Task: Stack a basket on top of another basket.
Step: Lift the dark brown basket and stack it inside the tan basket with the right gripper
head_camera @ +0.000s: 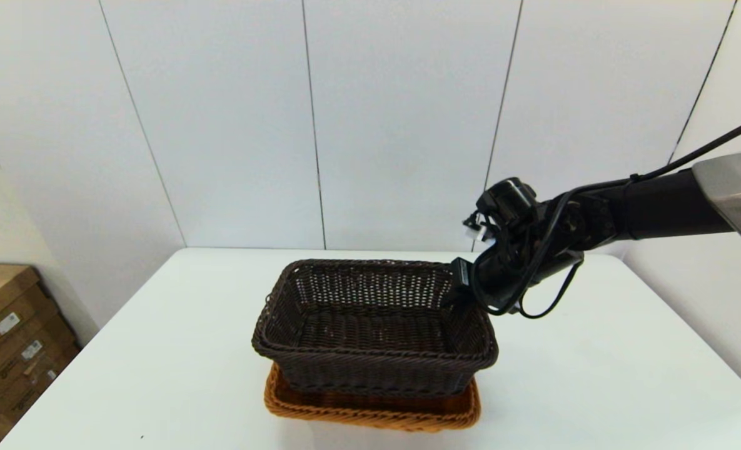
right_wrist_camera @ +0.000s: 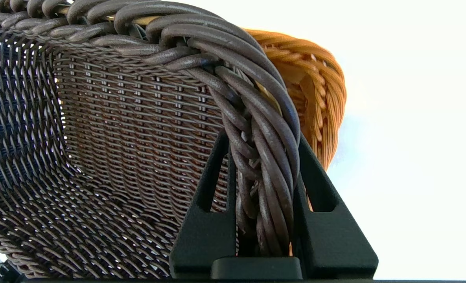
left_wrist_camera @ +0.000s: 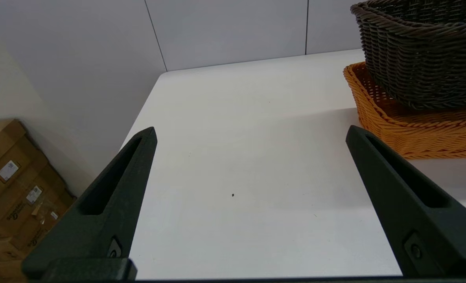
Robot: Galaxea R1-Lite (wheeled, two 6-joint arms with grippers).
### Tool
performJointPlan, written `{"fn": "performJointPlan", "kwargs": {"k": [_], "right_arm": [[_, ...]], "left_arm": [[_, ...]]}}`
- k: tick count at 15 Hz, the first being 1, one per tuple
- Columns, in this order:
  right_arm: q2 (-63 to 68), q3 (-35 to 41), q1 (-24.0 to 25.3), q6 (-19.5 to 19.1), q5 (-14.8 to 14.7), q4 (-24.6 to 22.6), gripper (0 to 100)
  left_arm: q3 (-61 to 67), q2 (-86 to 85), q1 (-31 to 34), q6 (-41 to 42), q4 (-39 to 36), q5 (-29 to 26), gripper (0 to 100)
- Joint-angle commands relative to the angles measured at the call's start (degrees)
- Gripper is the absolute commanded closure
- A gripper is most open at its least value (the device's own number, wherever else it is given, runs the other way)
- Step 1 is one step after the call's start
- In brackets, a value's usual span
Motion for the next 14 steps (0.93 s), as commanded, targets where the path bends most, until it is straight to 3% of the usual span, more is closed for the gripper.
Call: {"fn": "performJointPlan", "kwargs": {"k": [1,14], "right_arm": [[-0.1,0.2,0.6,0.8,0.1,0.2,100],[0.6,0.1,1.7,2.5,0.1,-0.7,100]], "left_arm": [[0.1,0.0,0.0,0.0,0.0,0.0,0],[0.1,0.0,0.0,0.0,0.0,0.0,0]]}}
